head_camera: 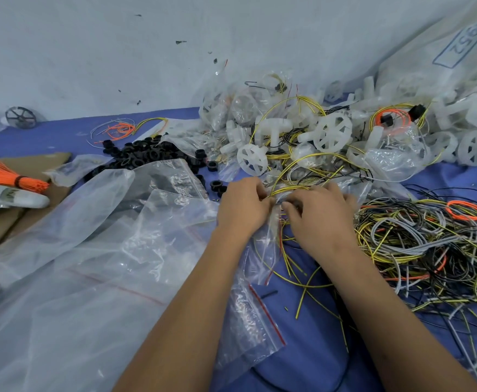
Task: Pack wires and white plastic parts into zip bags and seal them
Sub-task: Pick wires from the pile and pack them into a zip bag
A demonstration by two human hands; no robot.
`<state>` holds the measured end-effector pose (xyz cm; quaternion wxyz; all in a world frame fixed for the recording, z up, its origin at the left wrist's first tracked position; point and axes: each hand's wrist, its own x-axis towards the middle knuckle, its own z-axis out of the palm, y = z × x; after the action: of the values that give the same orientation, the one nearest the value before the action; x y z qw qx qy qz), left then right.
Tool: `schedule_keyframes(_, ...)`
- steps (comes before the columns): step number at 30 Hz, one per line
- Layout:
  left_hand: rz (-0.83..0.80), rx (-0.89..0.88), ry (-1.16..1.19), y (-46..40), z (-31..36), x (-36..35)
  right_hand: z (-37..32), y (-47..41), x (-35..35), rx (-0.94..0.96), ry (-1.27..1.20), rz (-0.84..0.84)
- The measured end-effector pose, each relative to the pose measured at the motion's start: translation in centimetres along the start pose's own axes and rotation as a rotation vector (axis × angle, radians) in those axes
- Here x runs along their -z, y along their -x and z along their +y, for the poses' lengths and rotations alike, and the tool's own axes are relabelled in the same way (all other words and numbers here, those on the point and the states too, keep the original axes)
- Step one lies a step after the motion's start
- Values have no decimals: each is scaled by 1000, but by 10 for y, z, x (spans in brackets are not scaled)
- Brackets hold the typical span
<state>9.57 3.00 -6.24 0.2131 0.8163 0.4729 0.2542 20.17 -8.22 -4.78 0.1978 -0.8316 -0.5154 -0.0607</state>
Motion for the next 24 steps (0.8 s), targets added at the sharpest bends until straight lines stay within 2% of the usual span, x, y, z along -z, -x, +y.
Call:
schedule_keyframes(3, 38, 5, -1, 3, 4, 1, 0, 0, -1, -15, 53, -61)
schedule_keyframes(11, 142, -5, 18, 4, 9, 10, -2, 0, 4, -69, 87, -40)
schedule_keyframes(17, -45, -21, 174, 1, 8, 11, -1, 3, 5, -70, 1, 55)
schedule_keyframes(21, -25, 24, 259, 3, 14, 11, 0, 3, 3, -62, -80, 105)
schedule_keyframes(24, -75, 35, 208, 1, 15, 13, 2, 0, 1, -59, -101, 177)
